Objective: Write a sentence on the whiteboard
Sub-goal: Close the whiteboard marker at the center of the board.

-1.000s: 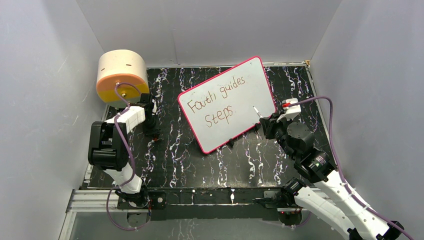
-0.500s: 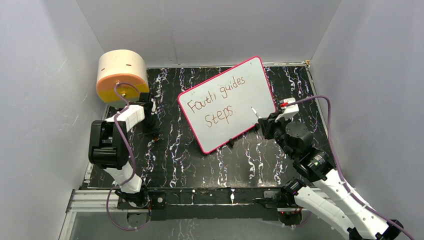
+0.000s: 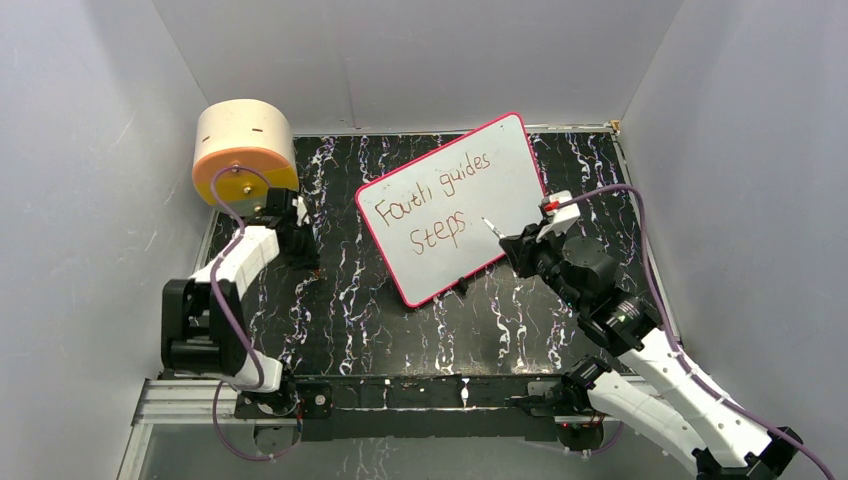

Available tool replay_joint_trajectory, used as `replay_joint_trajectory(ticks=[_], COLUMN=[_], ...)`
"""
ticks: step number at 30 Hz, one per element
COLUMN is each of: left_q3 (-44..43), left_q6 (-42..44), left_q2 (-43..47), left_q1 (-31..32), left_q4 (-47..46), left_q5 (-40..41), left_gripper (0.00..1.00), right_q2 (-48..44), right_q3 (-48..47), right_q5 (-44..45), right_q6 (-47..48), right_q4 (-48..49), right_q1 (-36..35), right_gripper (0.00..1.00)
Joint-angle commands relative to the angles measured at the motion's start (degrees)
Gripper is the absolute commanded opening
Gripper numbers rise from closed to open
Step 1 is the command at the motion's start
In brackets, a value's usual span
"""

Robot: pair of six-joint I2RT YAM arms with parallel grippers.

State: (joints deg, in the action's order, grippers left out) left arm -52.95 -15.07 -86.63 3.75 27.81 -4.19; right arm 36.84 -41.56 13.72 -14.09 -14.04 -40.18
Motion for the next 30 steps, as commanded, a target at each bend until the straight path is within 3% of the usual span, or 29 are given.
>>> replay_joint_trajectory(ticks=[1, 10, 19, 30], left_q3=[0.5, 3.9, 6.1, 9.7], left_q6=[-3.2, -13.1, -24.5, -37.2], left_q2=[9.6, 27.8, 35.9, 42.3], left_q1=[0.0, 0.2, 1.2, 12.3], left_q4=[-2.5, -10.0, -18.9, -32.4], left_q5=[-4.2, -7.4, -13.1, -4.8], left_gripper=[0.0, 0.0, 0.0, 0.0], right_q2=[1.1, 3.9, 7.3, 11.4], right_q3=[-0.6, 1.9, 3.9, 5.4], right_q5=[-5.0, -15.3, -19.9, -18.0], right_q6=[0.4, -2.4, -3.9, -3.0], right_q4=[7.3, 17.6, 27.4, 39.1], right_q1=[0.1, 0.0, -1.0, -4.3], right_gripper=[0.0, 0.0, 0.0, 0.0])
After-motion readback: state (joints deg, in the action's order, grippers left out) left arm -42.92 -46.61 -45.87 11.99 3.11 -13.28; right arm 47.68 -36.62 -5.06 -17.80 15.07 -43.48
